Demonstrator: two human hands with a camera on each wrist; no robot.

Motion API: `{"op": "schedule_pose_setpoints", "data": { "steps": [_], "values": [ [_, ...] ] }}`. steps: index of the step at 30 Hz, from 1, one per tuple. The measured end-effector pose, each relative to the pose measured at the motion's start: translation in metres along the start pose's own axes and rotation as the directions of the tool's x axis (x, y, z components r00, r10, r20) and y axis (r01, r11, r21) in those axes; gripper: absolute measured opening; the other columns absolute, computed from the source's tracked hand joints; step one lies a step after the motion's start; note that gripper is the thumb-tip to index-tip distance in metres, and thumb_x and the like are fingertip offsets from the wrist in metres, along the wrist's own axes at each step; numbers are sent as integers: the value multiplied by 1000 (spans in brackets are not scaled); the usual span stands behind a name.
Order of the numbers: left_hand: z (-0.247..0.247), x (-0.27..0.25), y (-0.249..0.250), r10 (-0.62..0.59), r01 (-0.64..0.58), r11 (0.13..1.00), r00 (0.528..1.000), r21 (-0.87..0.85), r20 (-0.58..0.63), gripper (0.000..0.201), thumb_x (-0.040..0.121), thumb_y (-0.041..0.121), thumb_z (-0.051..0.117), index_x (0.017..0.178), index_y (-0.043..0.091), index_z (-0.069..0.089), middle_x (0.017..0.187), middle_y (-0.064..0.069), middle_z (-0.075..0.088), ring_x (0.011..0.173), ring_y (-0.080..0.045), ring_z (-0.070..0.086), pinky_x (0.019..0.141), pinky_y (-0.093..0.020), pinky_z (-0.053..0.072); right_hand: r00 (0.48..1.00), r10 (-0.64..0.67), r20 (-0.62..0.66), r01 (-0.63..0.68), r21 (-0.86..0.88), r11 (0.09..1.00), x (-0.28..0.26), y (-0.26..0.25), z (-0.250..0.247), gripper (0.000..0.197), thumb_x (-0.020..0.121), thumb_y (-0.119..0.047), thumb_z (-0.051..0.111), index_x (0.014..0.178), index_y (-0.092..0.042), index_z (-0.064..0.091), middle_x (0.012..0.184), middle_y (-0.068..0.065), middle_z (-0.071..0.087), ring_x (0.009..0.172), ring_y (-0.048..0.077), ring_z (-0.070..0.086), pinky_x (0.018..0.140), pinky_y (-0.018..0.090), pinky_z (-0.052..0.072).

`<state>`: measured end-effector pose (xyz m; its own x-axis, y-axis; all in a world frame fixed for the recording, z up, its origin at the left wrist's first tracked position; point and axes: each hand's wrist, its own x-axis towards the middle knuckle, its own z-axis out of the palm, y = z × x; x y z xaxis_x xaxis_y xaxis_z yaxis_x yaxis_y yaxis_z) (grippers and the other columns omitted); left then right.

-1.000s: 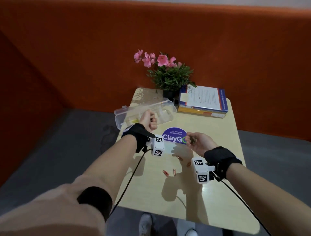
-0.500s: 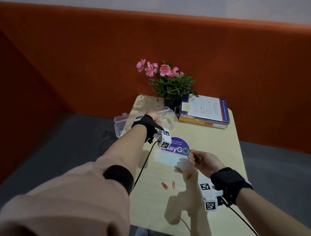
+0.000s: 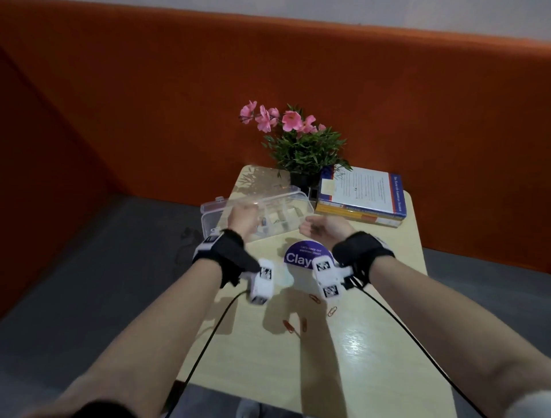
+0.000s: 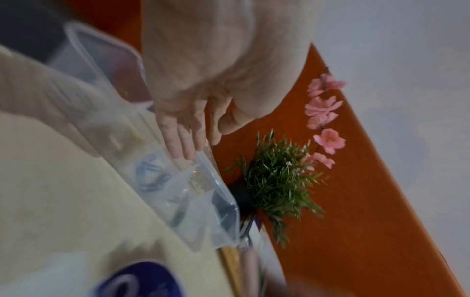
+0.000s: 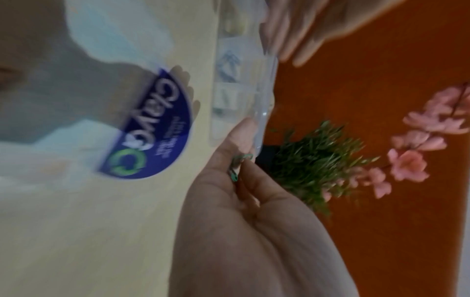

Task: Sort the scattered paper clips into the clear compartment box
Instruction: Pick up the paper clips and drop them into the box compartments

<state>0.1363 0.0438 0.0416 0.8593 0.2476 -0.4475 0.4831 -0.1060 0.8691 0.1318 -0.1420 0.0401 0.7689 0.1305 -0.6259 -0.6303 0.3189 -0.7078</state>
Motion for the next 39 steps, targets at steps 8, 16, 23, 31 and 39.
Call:
{"op": "schedule_pose_setpoints", "data": {
  "steps": [8, 16, 23, 31, 39],
  "values": [
    [-24, -68, -75, 70, -74, 941, 997, 329, 24, 22, 90, 11, 46, 96, 15, 67, 106, -11, 69, 104, -32, 64, 91, -44, 51, 998, -67, 7, 61, -517, 854, 74, -18, 50, 26, 93, -4, 36, 75, -20, 47, 97, 10, 48, 99, 22, 48, 106, 42, 43],
    [2, -80, -99, 63, -208, 800, 962, 563, 266, 10, 83, 13, 57, 85, 21, 63, 84, -1, 63, 78, -21, 61, 73, -27, 49, 966, -258, -5, 211, -559, 802, 1, 4, 23, 36, 91, 3, 32, 105, -9, 64, 109, 18, 59, 106, 32, 57, 87, 39, 48],
    [10, -88, -110, -184, -464, 449, 788, 764, 587, 49, 61, 23, 83, 94, 19, 47, 99, 1, 49, 85, -21, 51, 76, -36, 46, 943, -221, -247, -122, -878, 462, -58, 80, -72, 14, 86, -16, 53, 96, -12, 62, 98, 13, 59, 87, 29, 61, 76, 31, 47],
    [34, -97, -122, 42, -563, 421, 795, 711, 605, 24, 77, 12, 70, 87, 18, 49, 91, -3, 51, 87, -23, 50, 70, -24, 35, 951, -309, 25, 77, -985, 155, -87, 149, -78, 25, 86, -23, 50, 101, -16, 70, 112, 10, 52, 113, 27, 46, 97, 28, 38],
    [50, -86, -118, 73, -588, 374, 789, 717, 610, 8, 78, 17, 71, 81, 16, 63, 93, -5, 61, 93, -25, 61, 74, -29, 44, 939, -340, 43, 84, -991, 105, -81, 147, -82, 20, 86, -18, 55, 94, -7, 69, 95, 11, 51, 100, 32, 54, 83, 32, 44]
  ]
}}
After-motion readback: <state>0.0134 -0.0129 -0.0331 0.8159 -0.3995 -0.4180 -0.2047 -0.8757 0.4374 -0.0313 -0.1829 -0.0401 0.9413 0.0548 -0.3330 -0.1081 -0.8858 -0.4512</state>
